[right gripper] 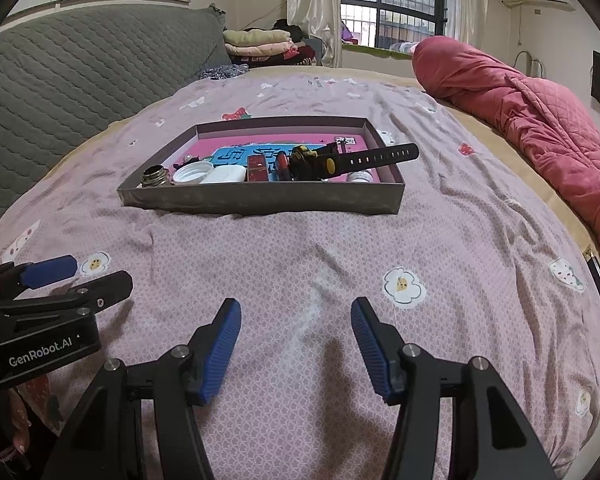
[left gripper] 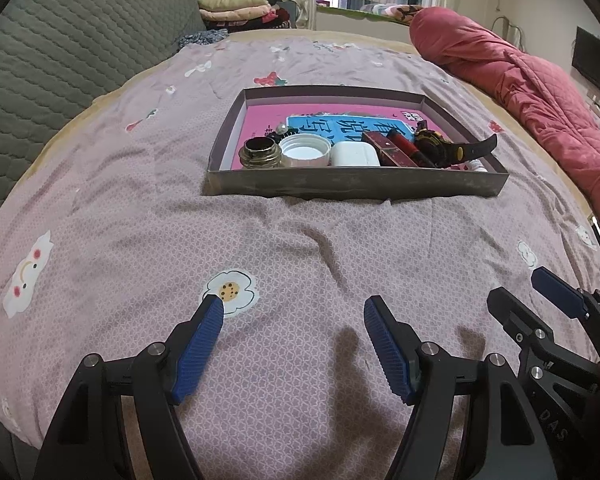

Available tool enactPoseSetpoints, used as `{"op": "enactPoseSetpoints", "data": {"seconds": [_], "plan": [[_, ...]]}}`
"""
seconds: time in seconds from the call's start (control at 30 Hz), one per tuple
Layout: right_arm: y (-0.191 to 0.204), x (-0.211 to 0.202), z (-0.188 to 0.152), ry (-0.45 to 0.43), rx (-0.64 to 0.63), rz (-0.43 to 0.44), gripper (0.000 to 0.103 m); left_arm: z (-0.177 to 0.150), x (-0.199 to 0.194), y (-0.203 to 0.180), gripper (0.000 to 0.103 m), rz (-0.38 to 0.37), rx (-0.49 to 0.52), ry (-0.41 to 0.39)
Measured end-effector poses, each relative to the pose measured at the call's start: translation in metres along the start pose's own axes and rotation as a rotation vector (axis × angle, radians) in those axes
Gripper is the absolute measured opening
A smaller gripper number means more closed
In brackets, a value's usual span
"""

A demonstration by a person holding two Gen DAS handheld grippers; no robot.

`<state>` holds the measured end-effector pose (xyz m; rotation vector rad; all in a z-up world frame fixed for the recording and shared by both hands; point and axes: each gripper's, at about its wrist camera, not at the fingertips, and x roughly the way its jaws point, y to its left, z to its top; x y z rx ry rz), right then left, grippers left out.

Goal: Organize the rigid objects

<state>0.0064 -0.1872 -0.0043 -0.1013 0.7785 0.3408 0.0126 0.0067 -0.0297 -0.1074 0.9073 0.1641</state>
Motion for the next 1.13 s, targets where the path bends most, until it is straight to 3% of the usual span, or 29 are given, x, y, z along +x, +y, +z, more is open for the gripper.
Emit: {"op": "enactPoseSetpoints", "data": {"seconds": [1.13], "plan": [[-0.0005, -0.0003, 0.0004, -0.003, -0.005, -0.006, 0.057, -0.001, -0.0013, -0.0019, 0.074, 0.005, 0.005, 0.009]]}}
